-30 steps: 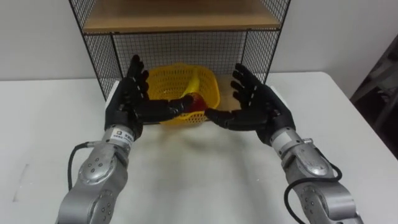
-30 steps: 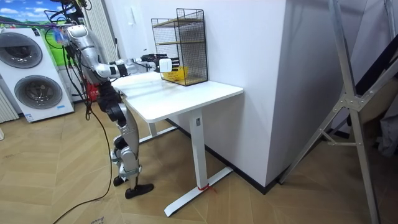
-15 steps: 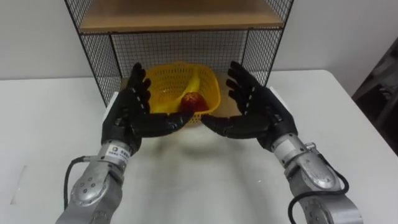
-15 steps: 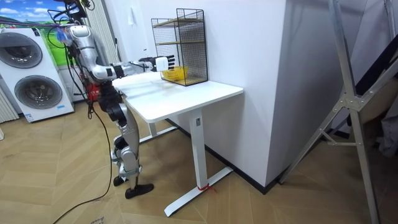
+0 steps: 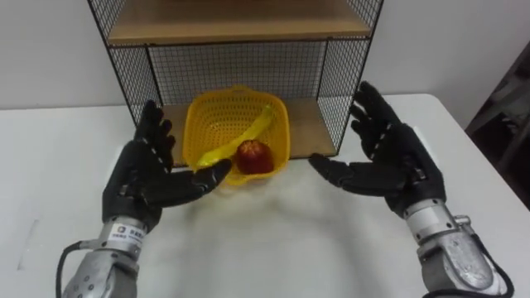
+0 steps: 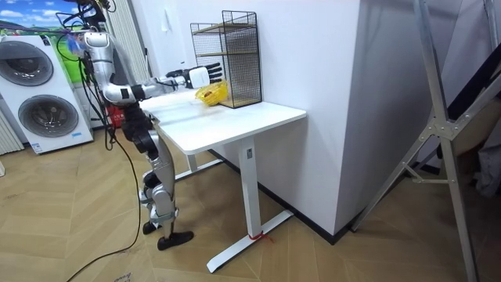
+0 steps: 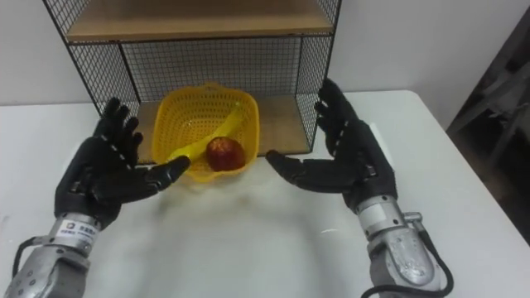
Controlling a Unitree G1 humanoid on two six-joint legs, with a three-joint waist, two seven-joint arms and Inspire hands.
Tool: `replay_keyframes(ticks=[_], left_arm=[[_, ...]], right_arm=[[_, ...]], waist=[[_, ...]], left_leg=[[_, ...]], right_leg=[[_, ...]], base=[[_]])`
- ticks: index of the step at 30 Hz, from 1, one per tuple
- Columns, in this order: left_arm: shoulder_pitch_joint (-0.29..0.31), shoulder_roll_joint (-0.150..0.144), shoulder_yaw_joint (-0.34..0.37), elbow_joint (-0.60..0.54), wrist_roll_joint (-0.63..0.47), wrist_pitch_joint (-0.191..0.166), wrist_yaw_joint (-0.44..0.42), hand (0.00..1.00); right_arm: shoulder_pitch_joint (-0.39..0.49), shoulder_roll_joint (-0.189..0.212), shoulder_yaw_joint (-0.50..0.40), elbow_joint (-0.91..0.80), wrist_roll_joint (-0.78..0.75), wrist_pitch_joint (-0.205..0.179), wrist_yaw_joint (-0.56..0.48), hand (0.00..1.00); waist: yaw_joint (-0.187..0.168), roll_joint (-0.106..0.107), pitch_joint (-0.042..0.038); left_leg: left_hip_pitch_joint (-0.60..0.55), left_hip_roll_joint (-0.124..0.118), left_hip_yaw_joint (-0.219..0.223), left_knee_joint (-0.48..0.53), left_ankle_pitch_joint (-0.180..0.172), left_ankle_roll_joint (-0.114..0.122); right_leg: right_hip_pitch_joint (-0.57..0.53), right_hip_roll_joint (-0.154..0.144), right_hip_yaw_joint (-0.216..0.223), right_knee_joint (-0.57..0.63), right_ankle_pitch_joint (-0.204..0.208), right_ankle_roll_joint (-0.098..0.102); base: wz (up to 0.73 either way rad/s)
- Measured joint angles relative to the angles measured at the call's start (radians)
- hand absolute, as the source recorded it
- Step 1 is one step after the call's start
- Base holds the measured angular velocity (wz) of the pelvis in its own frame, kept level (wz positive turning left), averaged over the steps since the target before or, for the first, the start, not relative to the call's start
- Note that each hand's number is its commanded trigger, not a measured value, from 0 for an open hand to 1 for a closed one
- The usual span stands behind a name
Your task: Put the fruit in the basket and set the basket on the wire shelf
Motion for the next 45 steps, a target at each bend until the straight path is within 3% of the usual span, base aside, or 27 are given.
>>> replay_keyframes(ticks=[2,8,15,17,21,30,34,38,40,43,45], left_arm=[[0.0,-0.003,0.024,-0.027,-0.029,-0.036,0.022,0.0],[0.0,-0.009,0.049,-0.085,-0.05,-0.12,0.111,0.0],[0.003,-0.021,0.089,-0.094,-0.059,-0.141,0.188,0.0],[0.034,-0.024,0.125,-0.137,-0.063,-0.147,0.22,0.0],[0.035,-0.039,0.186,-0.168,-0.062,-0.166,0.274,0.0],[0.035,-0.043,0.282,-0.209,-0.057,-0.212,0.47,0.0],[0.035,-0.037,0.421,-0.244,-0.023,-0.251,0.586,0.0],[0.052,0.016,0.613,-0.245,0.053,-0.261,0.717,0.0],[0.063,0.044,0.692,-0.245,0.055,-0.265,0.778,0.0],[0.103,0.063,0.825,-0.234,0.051,-0.265,0.845,0.0],[0.125,0.079,0.876,-0.183,0.048,-0.267,0.89,0.0]], right_arm=[[0.021,0.003,-0.008,-0.029,-0.001,-0.037,-0.041,0.0],[0.044,0.003,-0.051,-0.069,-0.003,-0.092,-0.132,0.0],[0.058,0.002,-0.09,-0.108,0.003,-0.124,-0.207,0.0],[0.076,0.002,-0.127,-0.114,0.009,-0.145,-0.239,0.0],[0.079,0.002,-0.17,-0.114,0.0,-0.15,-0.315,0.0],[0.079,0.002,-0.231,-0.115,-0.037,-0.18,-0.48,0.0],[0.081,0.0,-0.363,-0.157,-0.082,-0.201,-0.61,0.0],[0.087,-0.053,-0.545,-0.167,-0.082,-0.24,-0.752,0.0],[0.103,-0.059,-0.611,-0.165,-0.083,-0.246,-0.802,0.0],[0.142,-0.059,-0.738,-0.141,-0.045,-0.244,-0.869,0.0],[0.162,-0.059,-0.789,-0.104,-0.018,-0.242,-0.918,0.0]], waist=[[-0.002,-0.002,0.0005],[-0.003,-0.005,0.002],[0.007,-0.003,0.0008],[0.015,0.0,-0.0027],[0.027,0.004,-0.005],[0.029,0.002,-0.0036],[0.039,0.007,-0.0033],[0.054,0.01,-0.0016],[0.048,0.011,0.0],[0.05,0.008,-0.0009],[0.048,0.005,0.0003]], left_leg=[[0.0,0.001,0.0,-0.005,0.001,-0.001],[0.001,0.001,0.0,-0.009,0.001,-0.001],[-0.008,0.001,0.004,-0.014,0.001,-0.001],[-0.007,0.003,0.013,-0.014,0.001,-0.001],[-0.008,0.002,0.014,-0.012,0.001,-0.001],[-0.006,0.0,0.009,-0.015,0.001,-0.001],[-0.015,0.001,0.01,-0.015,0.001,-0.001],[-0.014,0.0,0.009,-0.017,0.001,-0.001],[-0.016,0.0,0.003,-0.018,0.001,-0.001],[-0.027,-0.003,-0.007,-0.02,-0.001,0.0],[-0.034,-0.006,-0.01,-0.018,0.0,0.001]], right_leg=[[-0.003,0.002,0.002,0.0,0.0,0.0],[-0.005,0.004,0.001,-0.001,0.0,0.0],[-0.019,0.004,0.002,0.0,0.0,0.0],[-0.025,0.006,0.004,-0.001,0.0,0.0],[-0.026,0.005,0.005,0.0,0.0,0.0],[-0.018,0.004,0.003,0.002,0.0,0.0],[-0.032,0.005,0.005,0.004,0.0,0.0],[-0.034,0.005,0.004,0.005,-0.004,0.002],[-0.034,0.004,0.001,0.005,-0.005,0.003],[-0.04,0.001,-0.001,0.007,-0.009,0.006],[-0.051,-0.006,-0.007,0.022,-0.016,0.008]], base=[[0.0],[0.0],[-0.01],[-0.11],[-0.02],[0.01],[-0.01],[0.0],[0.09],[0.08],[0.09]])
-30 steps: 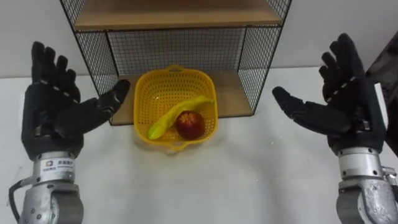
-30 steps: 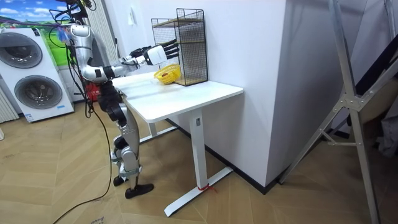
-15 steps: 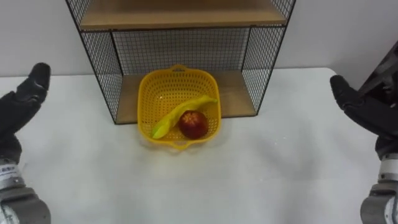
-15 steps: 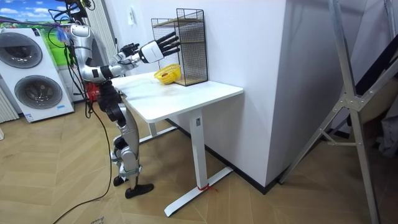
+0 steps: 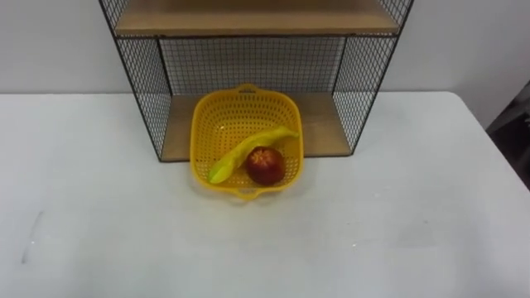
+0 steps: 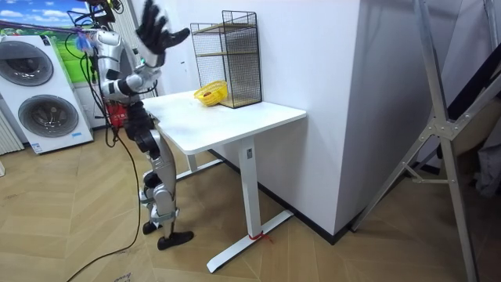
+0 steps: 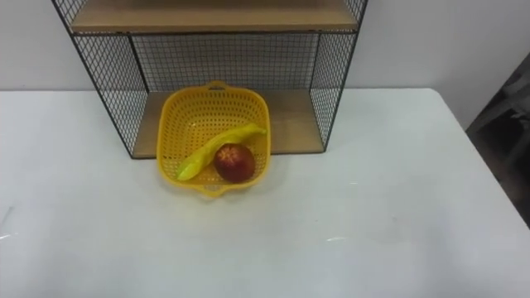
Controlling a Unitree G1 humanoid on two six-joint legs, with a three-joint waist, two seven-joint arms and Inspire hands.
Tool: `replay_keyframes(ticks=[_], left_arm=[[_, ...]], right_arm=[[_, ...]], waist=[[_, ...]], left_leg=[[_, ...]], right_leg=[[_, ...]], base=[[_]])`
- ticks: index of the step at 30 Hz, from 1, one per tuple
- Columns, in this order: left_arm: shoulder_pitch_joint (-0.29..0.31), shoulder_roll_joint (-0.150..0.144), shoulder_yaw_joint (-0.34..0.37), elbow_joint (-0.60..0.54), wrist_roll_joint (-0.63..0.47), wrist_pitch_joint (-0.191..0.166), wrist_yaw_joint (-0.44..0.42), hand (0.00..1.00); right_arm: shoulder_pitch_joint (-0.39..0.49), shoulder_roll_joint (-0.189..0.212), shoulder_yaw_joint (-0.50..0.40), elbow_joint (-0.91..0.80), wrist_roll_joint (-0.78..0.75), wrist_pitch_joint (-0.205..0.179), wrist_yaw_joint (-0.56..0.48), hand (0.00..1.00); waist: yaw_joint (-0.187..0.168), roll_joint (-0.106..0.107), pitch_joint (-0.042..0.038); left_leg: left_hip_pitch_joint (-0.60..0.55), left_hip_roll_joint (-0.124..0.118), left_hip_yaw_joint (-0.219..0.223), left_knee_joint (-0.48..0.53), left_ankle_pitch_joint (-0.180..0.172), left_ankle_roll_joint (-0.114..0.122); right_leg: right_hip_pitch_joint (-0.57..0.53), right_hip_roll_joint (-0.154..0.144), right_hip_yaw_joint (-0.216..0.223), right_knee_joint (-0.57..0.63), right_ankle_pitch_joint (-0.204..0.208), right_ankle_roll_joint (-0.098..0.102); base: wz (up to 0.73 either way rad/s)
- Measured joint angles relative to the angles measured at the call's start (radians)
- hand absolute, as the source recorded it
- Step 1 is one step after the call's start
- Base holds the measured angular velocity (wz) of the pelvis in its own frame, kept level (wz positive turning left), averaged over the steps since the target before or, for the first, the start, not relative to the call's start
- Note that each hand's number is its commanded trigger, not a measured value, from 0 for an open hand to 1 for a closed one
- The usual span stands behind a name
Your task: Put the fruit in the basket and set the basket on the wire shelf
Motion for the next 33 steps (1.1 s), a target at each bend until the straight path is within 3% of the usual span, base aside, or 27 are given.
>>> replay_keyframes(ticks=[2,3,5,8,15,20,24,28,31,33], left_arm=[[0.04,0.036,0.017,0.128,-0.053,0.008,0.036,0.0],[0.044,0.039,0.019,0.165,-0.072,0.017,0.044,0.0],[0.057,0.039,0.018,0.311,-0.175,0.042,0.07,0.0],[0.067,0.038,0.011,0.498,-0.345,0.064,0.071,0.0],[0.075,0.034,-0.043,0.918,-0.505,0.099,0.039,0.0],[0.079,-0.021,-0.144,1.204,-0.507,0.131,-0.074,0.0],[0.078,-0.056,-0.227,1.367,-0.448,0.186,-0.215,0.0],[0.066,-0.085,-0.33,1.496,-0.197,0.264,-0.418,0.0],[0.039,-0.09,-0.407,1.513,0.028,0.325,-0.537,0.0],[0.019,-0.089,-0.459,1.513,0.133,0.349,-0.59,0.0]], right_arm=[[0.026,-0.002,-0.023,0.082,0.055,0.013,-0.047,0.0],[0.027,-0.004,-0.031,0.113,0.084,0.017,-0.051,0.0],[0.036,-0.01,-0.059,0.232,0.219,0.06,-0.087,0.0],[0.042,-0.013,-0.076,0.393,0.373,0.09,-0.113,0.0],[0.059,-0.016,-0.073,0.85,0.671,0.135,-0.063,0.0],[0.058,0.027,-0.007,1.159,0.69,0.144,0.004,0.0],[0.044,0.054,0.094,1.32,0.64,0.175,0.064,0.0],[-0.024,0.056,0.243,1.492,0.43,0.253,0.214,0.0],[-0.07,0.055,0.38,1.553,0.289,0.31,0.352,0.0],[-0.101,0.048,0.454,1.589,0.211,0.328,0.427,0.0]], waist=[[0.002,-0.003,0.0009],[0.001,-0.001,-0.0006],[0.0,0.004,-0.0028],[-0.002,0.008,-0.0025],[-0.015,0.006,-0.0043],[-0.029,0.005,-0.0059],[-0.031,0.003,-0.0063],[-0.047,-0.002,-0.0053],[-0.046,-0.011,-0.0025],[-0.046,-0.013,-0.0025]], left_leg=[[0.0,-0.006,-0.005,0.001,0.0,0.001],[-0.001,-0.008,-0.003,0.001,0.0,0.001],[-0.009,-0.014,-0.005,0.004,0.001,0.005],[-0.03,-0.019,-0.005,0.02,-0.001,0.009],[-0.047,-0.025,-0.025,0.033,-0.002,0.01],[-0.036,-0.028,-0.029,0.031,-0.002,0.01],[-0.01,-0.025,-0.022,0.022,-0.003,0.011],[0.006,-0.026,-0.02,0.018,-0.003,0.011],[0.013,-0.026,-0.02,0.017,-0.002,0.012],[0.024,-0.023,-0.018,0.013,-0.002,0.012]], right_leg=[[-0.008,-0.007,0.0,0.019,-0.014,0.0],[-0.014,-0.008,0.005,0.023,-0.014,0.0],[-0.022,-0.016,0.006,0.038,-0.021,0.002],[-0.05,-0.024,0.007,0.067,-0.032,0.003],[-0.06,-0.036,-0.007,0.083,-0.044,0.002],[-0.048,-0.04,-0.006,0.082,-0.051,0.004],[-0.026,-0.039,0.003,0.07,-0.051,0.005],[-0.009,-0.038,0.006,0.064,-0.049,0.008],[-0.008,-0.033,0.006,0.06,-0.048,0.007],[0.004,-0.026,0.007,0.047,-0.044,0.007]], base=[[0.04],[-0.07],[0.0],[0.01],[0.08],[0.03],[-0.05],[0.0],[0.0],[0.0]])
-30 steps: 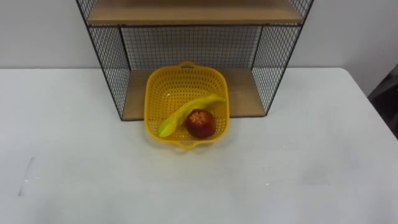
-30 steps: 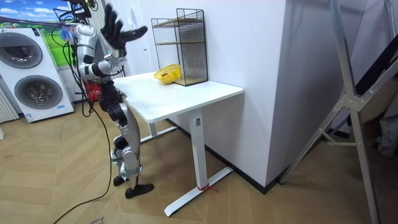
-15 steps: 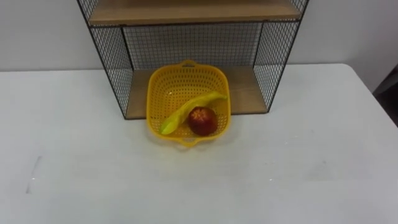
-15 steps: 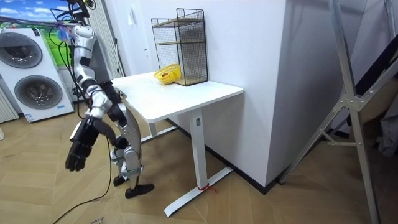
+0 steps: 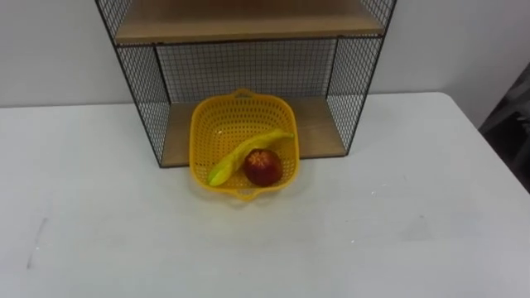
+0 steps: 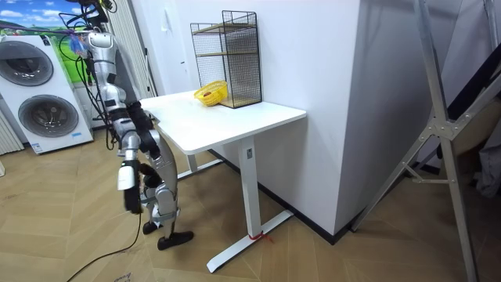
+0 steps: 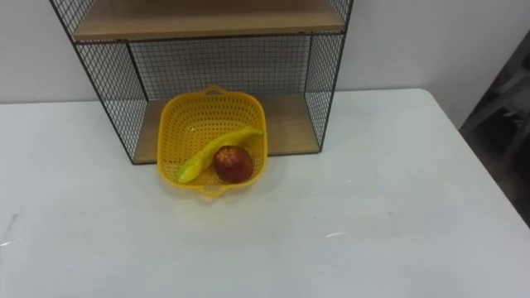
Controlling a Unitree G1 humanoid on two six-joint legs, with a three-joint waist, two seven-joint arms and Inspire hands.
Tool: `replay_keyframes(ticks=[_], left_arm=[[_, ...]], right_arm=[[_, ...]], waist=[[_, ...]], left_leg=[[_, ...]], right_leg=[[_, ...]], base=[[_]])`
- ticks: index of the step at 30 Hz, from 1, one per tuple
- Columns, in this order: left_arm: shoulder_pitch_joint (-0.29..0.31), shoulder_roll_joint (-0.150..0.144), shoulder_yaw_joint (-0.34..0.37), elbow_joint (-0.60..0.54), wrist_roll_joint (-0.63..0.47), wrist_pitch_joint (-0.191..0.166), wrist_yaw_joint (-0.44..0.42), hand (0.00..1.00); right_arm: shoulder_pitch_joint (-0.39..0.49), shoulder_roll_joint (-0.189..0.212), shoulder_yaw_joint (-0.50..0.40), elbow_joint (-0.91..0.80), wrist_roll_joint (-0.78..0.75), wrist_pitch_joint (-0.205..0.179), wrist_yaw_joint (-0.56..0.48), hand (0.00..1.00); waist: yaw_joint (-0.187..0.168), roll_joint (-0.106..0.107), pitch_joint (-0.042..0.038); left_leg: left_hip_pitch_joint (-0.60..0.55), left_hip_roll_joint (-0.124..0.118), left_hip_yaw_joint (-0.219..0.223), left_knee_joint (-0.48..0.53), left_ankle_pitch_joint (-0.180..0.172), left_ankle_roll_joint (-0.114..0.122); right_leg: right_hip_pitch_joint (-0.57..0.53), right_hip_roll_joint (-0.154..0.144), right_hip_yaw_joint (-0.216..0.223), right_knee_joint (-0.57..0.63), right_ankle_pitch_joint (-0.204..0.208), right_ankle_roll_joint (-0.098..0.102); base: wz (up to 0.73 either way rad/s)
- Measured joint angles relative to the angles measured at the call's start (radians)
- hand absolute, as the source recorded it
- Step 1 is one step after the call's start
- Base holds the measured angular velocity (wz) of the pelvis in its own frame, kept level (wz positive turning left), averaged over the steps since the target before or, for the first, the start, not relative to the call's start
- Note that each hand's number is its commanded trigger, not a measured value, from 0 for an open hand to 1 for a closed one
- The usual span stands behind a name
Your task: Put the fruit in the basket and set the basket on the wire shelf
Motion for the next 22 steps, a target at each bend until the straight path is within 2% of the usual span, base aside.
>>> replay_keyframes(ticks=[2,4,7,9,11,14,18,22], left_arm=[[-0.039,0.003,-0.074,-0.001,0.097,0.033,-0.049,0.0],[-0.068,0.004,-0.114,-0.001,0.16,0.053,-0.081,0.0],[-0.118,0.008,-0.133,-0.003,0.236,0.081,-0.126,0.0],[-0.13,0.009,-0.154,-0.011,0.294,0.088,-0.143,0.0],[-0.155,0.011,-0.197,-0.011,0.346,0.105,-0.156,0.0],[-0.171,0.011,-0.242,-0.011,0.357,0.115,-0.17,0.0],[-0.172,0.013,-0.291,-0.007,0.366,0.129,-0.171,0.0],[-0.165,0.011,-0.312,0.0,0.395,0.167,-0.179,0.0]], right_arm=[[-0.03,-0.007,0.096,0.014,-0.093,0.029,0.084,0.0],[-0.046,-0.013,0.139,0.013,-0.152,0.057,0.13,0.0],[-0.078,-0.013,0.146,0.022,-0.24,0.079,0.183,0.0],[-0.092,-0.012,0.162,0.015,-0.32,0.085,0.208,0.0],[-0.1,-0.012,0.219,0.016,-0.428,0.095,0.23,0.0],[-0.101,-0.01,0.258,0.017,-0.543,0.11,0.253,0.0],[-0.101,-0.004,0.307,0.017,-0.593,0.124,0.271,0.0],[-0.101,0.009,0.335,0.012,-0.649,0.154,0.304,0.0]], waist=[[0.002,-0.003,0.0009],[0.003,-0.003,0.0009],[0.0,-0.004,0.0021],[-0.005,-0.005,0.0058],[-0.006,-0.01,0.0119],[-0.004,-0.018,0.0159],[-0.004,-0.029,0.0227],[-0.002,-0.03,0.0224]], left_leg=[[0.002,0.001,0.004,-0.006,0.0,0.0],[0.004,0.002,0.007,-0.01,0.0,0.0],[0.004,0.006,0.015,-0.013,0.0,-0.001],[0.003,0.008,0.018,-0.015,0.0,-0.001],[0.003,0.009,0.019,-0.019,0.0,-0.002],[0.003,0.01,0.018,-0.019,0.0,-0.002],[0.005,0.012,0.015,-0.019,-0.003,-0.004],[0.016,0.016,0.015,-0.021,-0.007,-0.007]], right_leg=[[-0.001,0.002,0.001,0.0,0.0,0.0],[-0.001,0.003,0.001,0.002,0.0,0.0],[0.001,0.008,0.003,0.002,0.002,-0.002],[0.001,0.01,0.001,-0.002,0.003,-0.003],[0.005,0.012,0.002,-0.009,0.003,-0.004],[0.006,0.013,0.002,-0.012,0.003,-0.003],[0.01,0.016,0.002,-0.02,0.003,-0.003],[0.022,0.021,0.003,-0.027,0.003,-0.003]], base=[[-0.05],[-0.03],[-0.05],[-0.06],[0.0],[0.02],[0.0],[-0.02]])
